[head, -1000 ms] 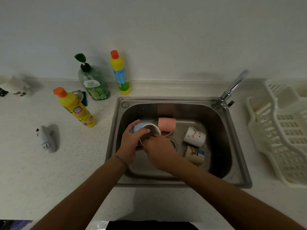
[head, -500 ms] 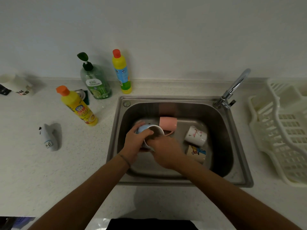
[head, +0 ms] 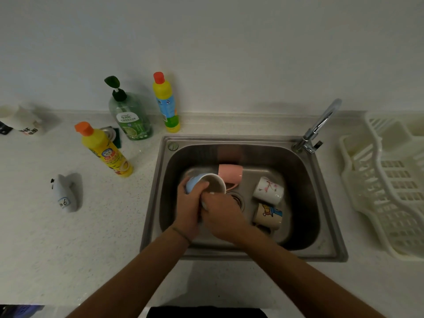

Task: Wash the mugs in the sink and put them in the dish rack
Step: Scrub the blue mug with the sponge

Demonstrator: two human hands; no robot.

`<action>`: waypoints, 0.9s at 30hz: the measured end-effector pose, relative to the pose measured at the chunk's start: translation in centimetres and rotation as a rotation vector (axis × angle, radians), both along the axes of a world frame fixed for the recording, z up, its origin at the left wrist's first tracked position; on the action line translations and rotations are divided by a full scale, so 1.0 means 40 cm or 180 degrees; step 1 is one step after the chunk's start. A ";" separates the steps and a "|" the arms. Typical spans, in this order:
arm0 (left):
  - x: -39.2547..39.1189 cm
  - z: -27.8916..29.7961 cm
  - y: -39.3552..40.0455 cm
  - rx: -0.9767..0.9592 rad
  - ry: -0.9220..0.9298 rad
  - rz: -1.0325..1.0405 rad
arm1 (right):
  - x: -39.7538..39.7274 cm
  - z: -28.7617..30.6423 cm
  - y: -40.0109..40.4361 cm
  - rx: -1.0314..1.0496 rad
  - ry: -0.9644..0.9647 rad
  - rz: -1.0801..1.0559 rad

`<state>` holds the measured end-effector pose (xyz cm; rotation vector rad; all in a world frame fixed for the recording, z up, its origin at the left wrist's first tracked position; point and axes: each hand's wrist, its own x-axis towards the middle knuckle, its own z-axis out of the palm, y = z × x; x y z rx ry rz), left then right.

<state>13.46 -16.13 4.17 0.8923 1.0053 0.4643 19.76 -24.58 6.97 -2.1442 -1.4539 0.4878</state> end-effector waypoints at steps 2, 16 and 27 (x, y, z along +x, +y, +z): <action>-0.024 -0.010 0.022 0.0245 0.0055 -0.0214 | 0.029 0.016 -0.017 -0.0549 -0.0244 0.0637; -0.012 0.019 0.050 0.0646 -0.0002 -0.0607 | 0.002 0.014 -0.017 -0.0639 -0.0415 0.0143; -0.018 0.010 0.037 0.0384 0.0048 -0.0614 | -0.020 0.008 0.001 -0.0486 0.0120 -0.0107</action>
